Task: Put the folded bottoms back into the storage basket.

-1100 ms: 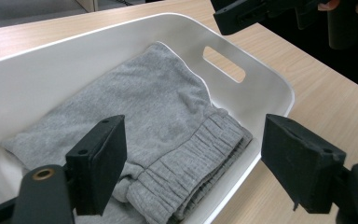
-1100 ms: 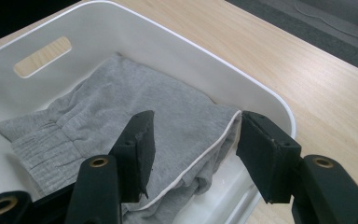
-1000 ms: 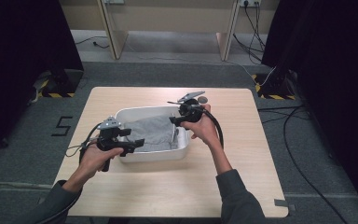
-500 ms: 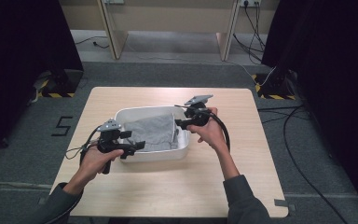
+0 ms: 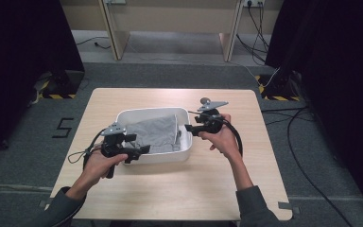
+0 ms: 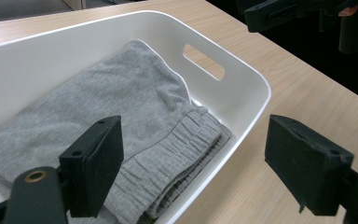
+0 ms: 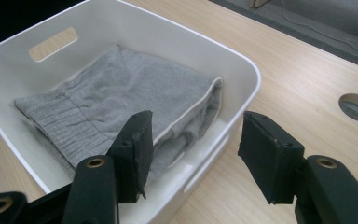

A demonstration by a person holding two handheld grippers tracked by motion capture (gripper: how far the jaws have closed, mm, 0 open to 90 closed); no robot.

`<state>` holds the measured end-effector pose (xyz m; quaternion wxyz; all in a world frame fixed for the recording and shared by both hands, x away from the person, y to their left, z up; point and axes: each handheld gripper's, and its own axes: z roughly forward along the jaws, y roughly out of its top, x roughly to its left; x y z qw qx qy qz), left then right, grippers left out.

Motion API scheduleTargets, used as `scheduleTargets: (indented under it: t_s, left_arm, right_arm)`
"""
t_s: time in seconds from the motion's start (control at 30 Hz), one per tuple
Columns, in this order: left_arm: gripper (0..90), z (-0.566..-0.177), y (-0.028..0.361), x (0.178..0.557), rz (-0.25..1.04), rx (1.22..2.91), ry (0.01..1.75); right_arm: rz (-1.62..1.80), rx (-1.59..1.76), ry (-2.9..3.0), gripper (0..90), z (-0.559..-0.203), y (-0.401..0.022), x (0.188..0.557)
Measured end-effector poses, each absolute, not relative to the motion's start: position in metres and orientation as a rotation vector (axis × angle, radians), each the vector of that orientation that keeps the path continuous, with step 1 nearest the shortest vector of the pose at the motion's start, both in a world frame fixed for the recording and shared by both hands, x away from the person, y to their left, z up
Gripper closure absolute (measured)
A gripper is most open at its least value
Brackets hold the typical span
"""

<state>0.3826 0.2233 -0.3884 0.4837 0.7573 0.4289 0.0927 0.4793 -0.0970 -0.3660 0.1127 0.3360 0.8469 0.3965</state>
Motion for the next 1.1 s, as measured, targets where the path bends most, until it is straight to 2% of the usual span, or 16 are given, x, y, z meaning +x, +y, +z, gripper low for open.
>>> scheduleTargets:
  t_s: [0.57, 1.1]
  left_arm:
    - [18.8, -0.394, 0.217, 0.371, 0.2, 1.834, 0.993]
    - [17.7, -0.4, 0.215, 0.351, 0.277, 1.829, 0.952]
  right_arm:
    - [1.217, 0.998, 2.426, 43.3, -0.372, -0.137, 0.451]
    - [1.302, 1.038, 2.355, 42.6, -0.389, -0.169, 0.418]
